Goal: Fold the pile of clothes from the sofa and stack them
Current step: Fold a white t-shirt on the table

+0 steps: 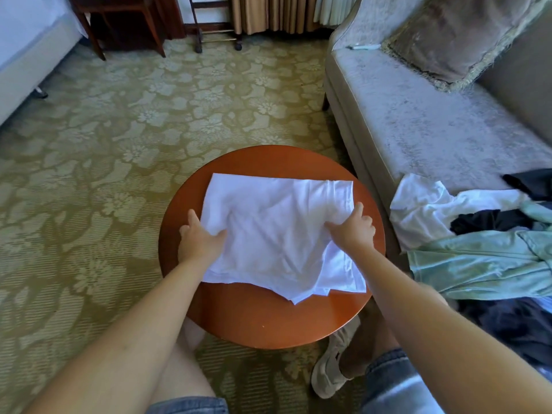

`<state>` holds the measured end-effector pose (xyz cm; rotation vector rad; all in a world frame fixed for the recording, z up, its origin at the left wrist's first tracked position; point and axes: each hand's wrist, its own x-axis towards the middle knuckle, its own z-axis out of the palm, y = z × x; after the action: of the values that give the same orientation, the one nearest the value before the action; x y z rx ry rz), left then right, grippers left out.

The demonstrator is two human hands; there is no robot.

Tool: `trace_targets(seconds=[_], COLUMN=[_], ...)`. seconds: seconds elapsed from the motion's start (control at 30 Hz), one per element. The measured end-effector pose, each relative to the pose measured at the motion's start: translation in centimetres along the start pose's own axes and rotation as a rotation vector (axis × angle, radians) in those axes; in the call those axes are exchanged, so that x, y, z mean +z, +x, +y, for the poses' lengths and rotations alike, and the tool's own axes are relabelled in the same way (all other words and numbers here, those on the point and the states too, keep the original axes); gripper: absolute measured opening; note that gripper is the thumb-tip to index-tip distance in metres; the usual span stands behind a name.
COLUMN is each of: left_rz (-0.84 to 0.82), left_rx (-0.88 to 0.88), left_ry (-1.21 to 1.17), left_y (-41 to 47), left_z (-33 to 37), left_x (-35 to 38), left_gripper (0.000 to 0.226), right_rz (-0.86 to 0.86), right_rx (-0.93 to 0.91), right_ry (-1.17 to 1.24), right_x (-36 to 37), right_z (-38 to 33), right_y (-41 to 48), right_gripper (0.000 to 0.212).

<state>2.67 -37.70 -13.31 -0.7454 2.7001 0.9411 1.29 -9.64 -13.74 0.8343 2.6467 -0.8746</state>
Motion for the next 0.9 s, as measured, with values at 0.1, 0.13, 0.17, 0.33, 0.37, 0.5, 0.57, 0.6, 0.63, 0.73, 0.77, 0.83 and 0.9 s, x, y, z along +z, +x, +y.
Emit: trace_targets(seconds=[0.1,0.13,0.17,0.33,0.37,0.5,0.57,0.6,0.63,0.73,0.77,0.83,0.9], left_rz=[-0.06,-0.075,-0.094,-0.151,-0.17,-0.209,-0.219,-0.213,-0.202,-0.173,-0.161,-0.137,-0.129], left_rx=[-0.059,-0.07,-0.074,0.129,0.169,0.168,0.201,0.23,0.251,0.247,0.247,0.25,0.253], left_ry=[-0.033,-0.047,-0.059,-0.099,-0.125,-0.162,-0.075,-0.048,-0.041,-0.088,-0.089,-0.07,-0.064], left_y=[1.0,1.4,1.8,2.9,3.3,4.7,5.0,4.9,4.9,4.6,4.5,4.0,3.5], left_z=[0.9,1.1,1.3,1.1,1.1,0.9,0.4,0.2,-0.1,-0.9,-1.1,-1.1,-0.7], left_x=[-0.6,-0.8,-1.0,-1.0,-1.0,-0.6,-0.3,-0.1,-0.1,0.2,0.2,-0.1,-0.5], left_gripper=[0.09,0.089,0.089,0.086,0.085,0.077,0.067,0.062,0.055,0.041,0.04,0.042,0.047], right_rz=[-0.077,-0.096,-0.111,-0.174,-0.195,-0.213,-0.16,-0.129,-0.1,-0.043,-0.033,-0.027,-0.044], right_rx=[0.07,0.065,0.044,-0.164,-0.198,-0.32,-0.341,-0.346,-0.354,-0.42,-0.432,-0.421,-0.382], right_ry=[0.157,0.183,0.193,0.117,0.118,0.047,-0.019,-0.039,-0.045,0.003,0.029,0.11,0.186], right_x=[-0.5,-0.7,-0.9,-1.5,-1.4,-0.3,0.4,0.6,0.9,1.6,1.6,1.6,1.2], right_z=[1.5,1.9,2.2,1.6,1.4,1.0,1.0,1.0,1.1,1.6,1.9,2.3,2.6], right_y=[-0.6,-0.6,-0.5,-0.2,-0.1,0.7,1.1,1.1,1.1,1.1,1.1,0.9,0.3], right_gripper=[0.097,0.099,0.1,0.086,0.083,0.071,0.067,0.064,0.062,0.055,0.052,0.043,0.038])
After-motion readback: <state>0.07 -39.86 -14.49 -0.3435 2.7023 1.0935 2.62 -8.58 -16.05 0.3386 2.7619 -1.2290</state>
